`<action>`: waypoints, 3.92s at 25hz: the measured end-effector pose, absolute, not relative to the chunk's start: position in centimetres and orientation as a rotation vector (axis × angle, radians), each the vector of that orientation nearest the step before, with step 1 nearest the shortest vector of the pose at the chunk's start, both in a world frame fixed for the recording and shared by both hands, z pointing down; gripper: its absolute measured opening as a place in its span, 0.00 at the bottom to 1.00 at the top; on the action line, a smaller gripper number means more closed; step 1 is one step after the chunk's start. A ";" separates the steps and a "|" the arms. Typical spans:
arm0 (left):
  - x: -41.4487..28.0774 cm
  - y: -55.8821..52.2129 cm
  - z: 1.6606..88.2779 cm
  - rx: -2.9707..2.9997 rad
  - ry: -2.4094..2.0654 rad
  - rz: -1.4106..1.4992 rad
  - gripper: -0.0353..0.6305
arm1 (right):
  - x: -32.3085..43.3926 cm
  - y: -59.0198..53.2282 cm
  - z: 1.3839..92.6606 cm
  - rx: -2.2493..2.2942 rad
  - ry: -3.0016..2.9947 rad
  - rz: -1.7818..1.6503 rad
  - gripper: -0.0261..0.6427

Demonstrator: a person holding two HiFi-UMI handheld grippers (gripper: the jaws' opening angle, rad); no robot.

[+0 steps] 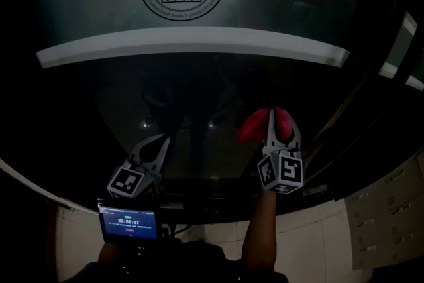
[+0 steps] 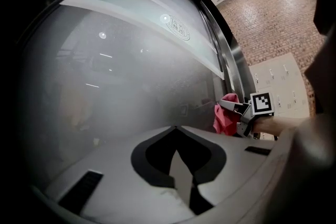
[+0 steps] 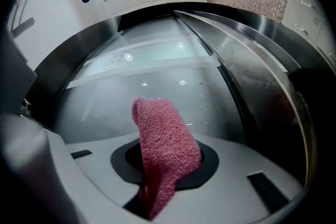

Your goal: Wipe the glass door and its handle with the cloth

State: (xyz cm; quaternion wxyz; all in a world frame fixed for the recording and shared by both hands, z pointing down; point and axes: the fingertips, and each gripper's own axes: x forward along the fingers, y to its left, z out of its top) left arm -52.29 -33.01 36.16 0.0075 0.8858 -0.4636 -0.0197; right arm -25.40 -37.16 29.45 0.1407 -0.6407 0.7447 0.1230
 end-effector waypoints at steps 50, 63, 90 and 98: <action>-74.3 -29.9 39.6 2.625 -1.607 0.059 0.07 | -72.9 -34.7 35.4 -1.129 2.705 0.372 0.17; -58.2 -32.0 38.7 2.758 -1.366 0.009 0.07 | -47.7 -36.4 38.6 -1.610 2.561 0.314 0.16; -46.8 -29.5 38.5 2.748 -1.398 0.049 0.07 | -27.9 -33.3 37.6 -1.783 2.361 0.258 0.16; -44.5 -24.9 39.2 2.827 -1.209 0.063 0.07 | -32.7 -26.0 35.6 -1.735 2.364 0.281 0.16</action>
